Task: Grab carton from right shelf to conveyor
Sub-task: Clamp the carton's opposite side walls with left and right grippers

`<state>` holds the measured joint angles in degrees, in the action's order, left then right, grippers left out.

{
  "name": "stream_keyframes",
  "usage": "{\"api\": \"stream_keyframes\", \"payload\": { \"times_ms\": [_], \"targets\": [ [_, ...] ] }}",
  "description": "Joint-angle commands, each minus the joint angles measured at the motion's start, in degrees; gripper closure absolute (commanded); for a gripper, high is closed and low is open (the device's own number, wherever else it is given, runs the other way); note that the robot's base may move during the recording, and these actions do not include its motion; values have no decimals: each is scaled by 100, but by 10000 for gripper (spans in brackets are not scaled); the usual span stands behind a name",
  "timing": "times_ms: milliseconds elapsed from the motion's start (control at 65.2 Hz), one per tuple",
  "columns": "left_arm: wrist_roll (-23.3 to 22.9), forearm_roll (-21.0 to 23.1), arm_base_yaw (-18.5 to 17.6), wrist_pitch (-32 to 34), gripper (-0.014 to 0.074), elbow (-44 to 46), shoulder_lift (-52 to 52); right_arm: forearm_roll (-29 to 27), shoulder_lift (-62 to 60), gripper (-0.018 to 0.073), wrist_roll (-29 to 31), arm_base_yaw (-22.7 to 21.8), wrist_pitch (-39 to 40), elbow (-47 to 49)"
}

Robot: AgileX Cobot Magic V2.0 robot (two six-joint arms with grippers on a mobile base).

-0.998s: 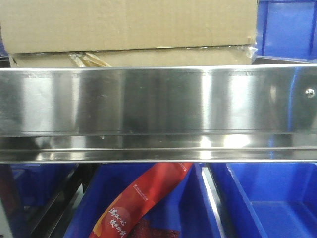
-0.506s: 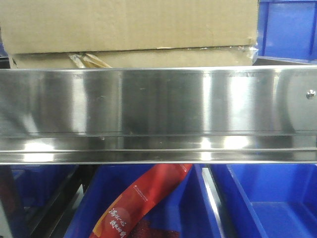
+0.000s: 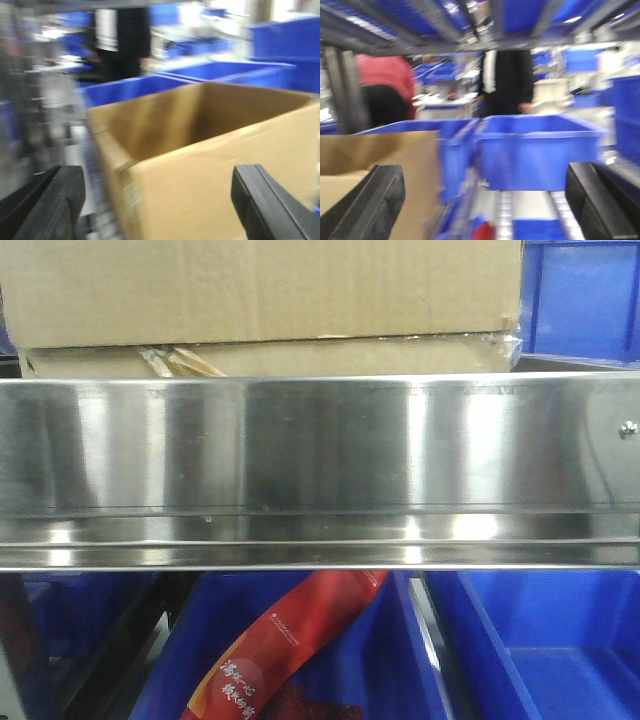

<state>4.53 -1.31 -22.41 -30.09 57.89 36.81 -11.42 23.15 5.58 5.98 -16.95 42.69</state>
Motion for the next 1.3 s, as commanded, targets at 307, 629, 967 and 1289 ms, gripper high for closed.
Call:
{"api": "stream_keyframes", "payload": {
  "times_ms": [307,629,967,1289],
  "targets": [
    [-940,-308,-349,-1754,99,2749,2638,-43,2623,11,425,1645,-1758,2921],
    [-2320,-1860,-262,-3612,99,4933,4410,860,5543,11,-409,1710,-4835,6797],
    [-2252,-925,709,-3987,99,6016,5630,1274,7550,11,-930,1710,-5301,8634],
    [-2115,-931,852,-3987,99,6016,6279,1242,8372,11,-930,1710,-5301,8634]
  ]
}}
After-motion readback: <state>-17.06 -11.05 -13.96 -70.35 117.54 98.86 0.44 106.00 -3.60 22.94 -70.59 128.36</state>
